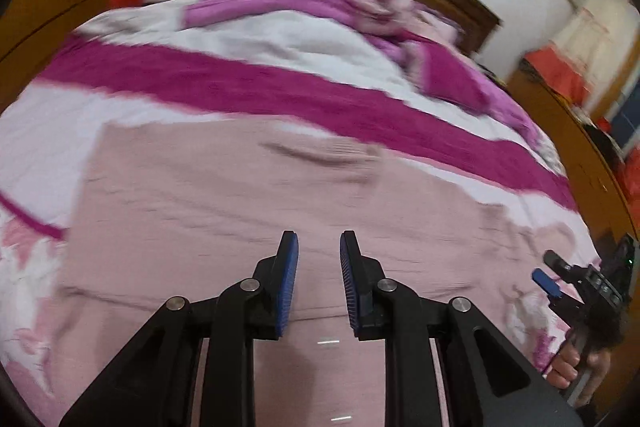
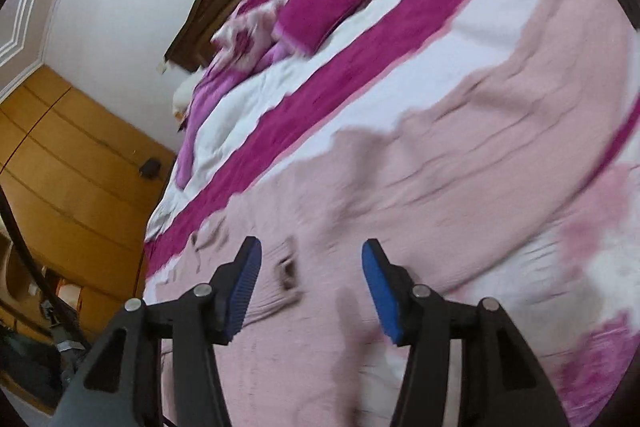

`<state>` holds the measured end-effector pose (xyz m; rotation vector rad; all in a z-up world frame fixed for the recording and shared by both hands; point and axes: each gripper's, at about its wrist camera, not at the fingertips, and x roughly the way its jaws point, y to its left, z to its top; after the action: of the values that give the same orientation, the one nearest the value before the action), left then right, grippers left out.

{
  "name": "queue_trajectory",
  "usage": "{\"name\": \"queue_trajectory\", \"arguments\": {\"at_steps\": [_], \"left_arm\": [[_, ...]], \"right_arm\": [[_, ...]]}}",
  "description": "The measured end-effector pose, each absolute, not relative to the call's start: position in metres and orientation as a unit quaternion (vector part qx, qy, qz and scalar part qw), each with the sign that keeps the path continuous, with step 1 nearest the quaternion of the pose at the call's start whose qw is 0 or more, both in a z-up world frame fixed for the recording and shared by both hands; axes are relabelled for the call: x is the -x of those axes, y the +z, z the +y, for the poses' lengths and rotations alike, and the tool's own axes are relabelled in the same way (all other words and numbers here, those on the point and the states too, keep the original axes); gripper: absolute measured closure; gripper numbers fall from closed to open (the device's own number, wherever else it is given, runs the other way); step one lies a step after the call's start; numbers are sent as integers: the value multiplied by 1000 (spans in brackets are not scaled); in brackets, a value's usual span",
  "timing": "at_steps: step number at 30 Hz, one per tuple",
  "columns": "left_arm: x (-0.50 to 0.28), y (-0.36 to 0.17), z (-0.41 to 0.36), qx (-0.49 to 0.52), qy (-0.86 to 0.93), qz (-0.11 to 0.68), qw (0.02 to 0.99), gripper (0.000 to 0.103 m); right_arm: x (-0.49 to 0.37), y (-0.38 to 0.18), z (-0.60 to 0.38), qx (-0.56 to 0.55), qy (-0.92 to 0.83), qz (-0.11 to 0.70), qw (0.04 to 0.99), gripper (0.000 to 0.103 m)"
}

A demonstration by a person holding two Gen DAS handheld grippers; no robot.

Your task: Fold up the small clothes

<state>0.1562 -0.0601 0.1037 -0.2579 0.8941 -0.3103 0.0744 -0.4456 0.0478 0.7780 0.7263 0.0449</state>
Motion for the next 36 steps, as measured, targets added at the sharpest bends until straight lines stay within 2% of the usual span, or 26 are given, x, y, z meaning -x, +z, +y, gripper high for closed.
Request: {"name": "queue_trajectory", "arguments": {"at_steps": [6,8,11,13,15,19,23,25,27,31,36], "left_arm": [[-152,100,-148,111,-222,438,864,103],[-151,93,-175,108,-245,442,856,103],[-148,73,-211,94,-269,454,844,103],[-151,57,-230,97,-281,471,830,103],[-156,45,-241,110,-284,494,814,103],[-168,38,-261,143,-309,515,787,103],[-170,42,-275,126,-318,506,792,103],[-168,45,-281,105,-325,495,799,103],[-167,45,-284,80,-327,488,805,103],[-174,38,-279,73,-322,484,810,103],[-173,33,-256,134,-323,481,804,103]], "right_arm": [[-27,52,-512,-363,-33,331,870,48],[-13,53,-541,-392,-40,326,859,48],[12,63,-605,-469,-35,265,842,48],[19,74,-639,-474,-67,230,847,48],[19,80,-674,-470,-136,236,840,48],[6,56,-727,-515,-184,260,796,51],[-28,28,-747,-525,-180,252,792,53],[-40,20,-758,-548,-164,215,792,65],[-52,23,-760,-535,-158,207,804,89],[-78,62,-717,-411,-117,221,877,91],[-97,95,-634,-339,-36,227,912,92]]}}
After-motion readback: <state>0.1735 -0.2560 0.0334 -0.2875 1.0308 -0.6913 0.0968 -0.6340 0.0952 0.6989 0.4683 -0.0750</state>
